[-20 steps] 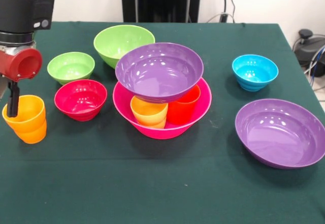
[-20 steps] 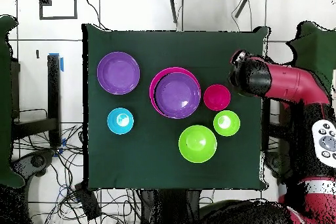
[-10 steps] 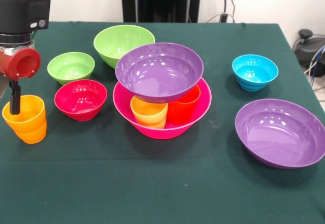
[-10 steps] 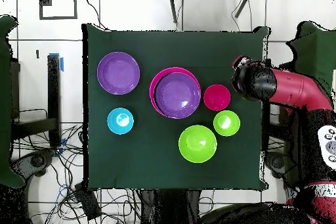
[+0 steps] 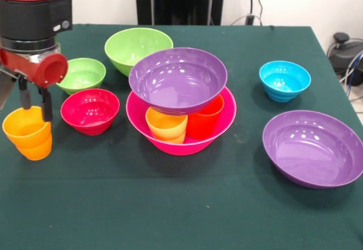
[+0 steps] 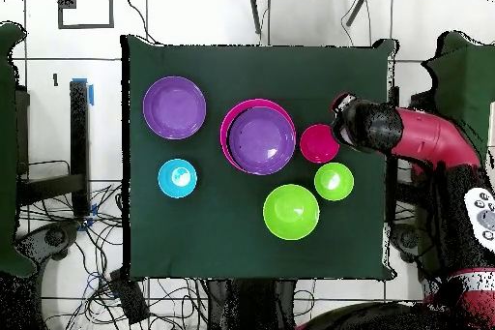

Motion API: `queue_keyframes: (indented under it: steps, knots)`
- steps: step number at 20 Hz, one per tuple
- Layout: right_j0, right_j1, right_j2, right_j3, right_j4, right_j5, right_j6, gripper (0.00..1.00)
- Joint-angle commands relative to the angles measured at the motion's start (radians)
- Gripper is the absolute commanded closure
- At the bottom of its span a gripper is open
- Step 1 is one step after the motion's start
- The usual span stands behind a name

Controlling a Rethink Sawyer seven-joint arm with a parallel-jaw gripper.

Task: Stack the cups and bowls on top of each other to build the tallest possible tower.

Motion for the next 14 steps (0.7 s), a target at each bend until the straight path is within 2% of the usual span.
queue_keyframes:
  steps: [1, 5, 9, 14]
  knots:
    - [-0.002, 0.002, 0.121, 0.131, -0.015, 0.023, -0.212, 0.0]
    - [-0.034, -0.007, 0.181, 0.174, -0.011, 0.016, -0.246, 0.0]
    - [-0.013, -0.023, 0.175, 0.175, -0.065, -0.026, -0.224, 0.0]
    - [-0.047, 0.015, 0.23, 0.178, -0.092, -0.061, -0.27, 0.0]
